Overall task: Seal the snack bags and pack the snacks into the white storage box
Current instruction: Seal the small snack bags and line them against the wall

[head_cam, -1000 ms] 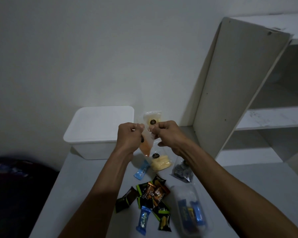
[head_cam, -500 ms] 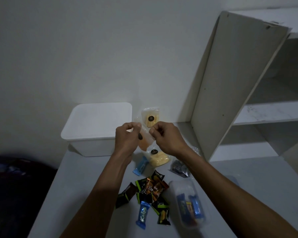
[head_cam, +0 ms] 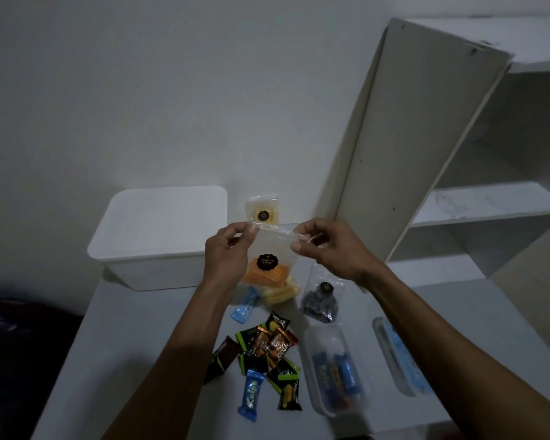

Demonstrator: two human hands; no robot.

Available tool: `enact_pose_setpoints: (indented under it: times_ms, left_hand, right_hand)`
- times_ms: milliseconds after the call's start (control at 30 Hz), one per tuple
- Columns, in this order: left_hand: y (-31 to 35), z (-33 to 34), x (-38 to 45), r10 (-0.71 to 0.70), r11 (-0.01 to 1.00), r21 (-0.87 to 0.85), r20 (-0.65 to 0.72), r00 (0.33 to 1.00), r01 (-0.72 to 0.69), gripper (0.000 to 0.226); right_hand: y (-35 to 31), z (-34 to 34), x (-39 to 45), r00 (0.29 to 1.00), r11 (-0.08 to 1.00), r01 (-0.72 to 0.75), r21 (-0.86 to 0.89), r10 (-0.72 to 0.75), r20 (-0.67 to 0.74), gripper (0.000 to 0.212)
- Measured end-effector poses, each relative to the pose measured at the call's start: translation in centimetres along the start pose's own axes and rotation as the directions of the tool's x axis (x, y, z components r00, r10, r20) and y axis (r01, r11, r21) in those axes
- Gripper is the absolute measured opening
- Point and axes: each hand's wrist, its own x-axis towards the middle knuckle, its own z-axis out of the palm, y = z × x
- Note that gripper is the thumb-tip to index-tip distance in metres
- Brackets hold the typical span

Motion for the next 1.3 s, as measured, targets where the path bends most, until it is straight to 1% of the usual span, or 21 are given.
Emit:
enact_pose_setpoints:
  times_ms: [67, 133, 200, 267, 433, 633, 800, 867, 933, 1000, 1067, 1200, 1300]
  left_hand:
    - [-0.3, 0.8, 0.0, -0.015, 1.0, -0.017, 0.002, 1.0, 0.015, 0.015]
    - [-0.5, 1.7, 0.2, -0.033, 0.999, -0.031, 0.001, 0.999, 0.033, 0.016]
    - [-1.0, 2.7, 0.6, -0.047, 0.998, -0.037, -0.002, 0.999, 0.047, 0.016]
    - [-1.8, 3.6, 1.2, -0.065, 0.997, -0.047, -0.001, 0.998, 0.065, 0.014]
    - [-4.1, 5.9, 3.8, -0.064, 0.997, -0.043, -0.023, 0.998, 0.063, 0.005]
    - [-5.3, 9.5, 9.4, -0.044, 0.999, -0.018, -0.032, 0.999, 0.043, 0.007]
    - [-7.2, 12.8, 15.3, -0.03, 0.997, 0.069, -0.074, 0.997, 0.035, 0.016]
    - [-8.2, 14.2, 17.6, -0.058, 0.993, 0.095, -0.104, 0.993, 0.068, 0.014]
    - [-9.3, 15.6, 19.7, -0.122, 0.989, 0.072, -0.124, 0.985, 0.131, 0.005]
    - [-10.3, 16.9, 21.4, -0.188, 0.981, 0.023, -0.144, 0.971, 0.194, 0.014]
    - [-11.3, 17.8, 22.7, -0.246, 0.969, -0.02, -0.164, 0.955, 0.246, 0.014]
    - [-12.8, 19.1, 24.5, -0.264, 0.964, -0.024, -0.192, 0.945, 0.264, 0.011]
    - [-13.3, 19.8, 25.7, -0.262, 0.963, -0.001, -0.219, 0.94, 0.269, 0.004]
  right_hand:
    - [1.6, 0.4, 0.2, 0.994, 0.999, 0.005, 0.033, -0.001, -0.105, 0.01]
    - [2.8, 0.7, 0.5, 0.98, 0.992, -0.015, 0.127, 0.04, -0.197, 0.007]
    - [3.8, 0.9, 0.9, 0.965, 0.982, -0.045, 0.185, 0.091, -0.247, 0.005]
    - [4.9, 0.7, 1.7, 0.953, 0.977, -0.067, 0.202, 0.123, -0.278, 0.005]
    - [7.8, -0.5, 4.7, 0.948, 0.971, -0.106, 0.216, 0.164, -0.273, 0.006]
    - [11.5, -1.9, 10.5, 0.913, 0.951, -0.14, 0.275, 0.232, -0.336, 0.01]
    - [14.9, -2.8, 16.6, 0.887, 0.949, -0.16, 0.27, 0.258, -0.382, 0.007]
    - [16.5, -2.9, 18.9, 0.87, 0.946, -0.18, 0.269, 0.28, -0.405, 0.006]
    - [18.2, -2.9, 20.8, 0.856, 0.945, -0.207, 0.254, 0.301, -0.42, 0.007]
    - [19.9, -2.9, 22.5, 0.837, 0.947, -0.238, 0.215, 0.313, -0.449, 0.007]
    - [21.3, -2.7, 24.0, 0.808, 0.94, -0.272, 0.206, 0.339, -0.481, 0.008]
    - [23.3, -2.2, 26.2, 0.763, 0.915, -0.337, 0.222, 0.404, -0.504, 0.009]
    - [24.1, -2.0, 27.3, 0.733, 0.9, -0.356, 0.253, 0.437, -0.522, 0.009]
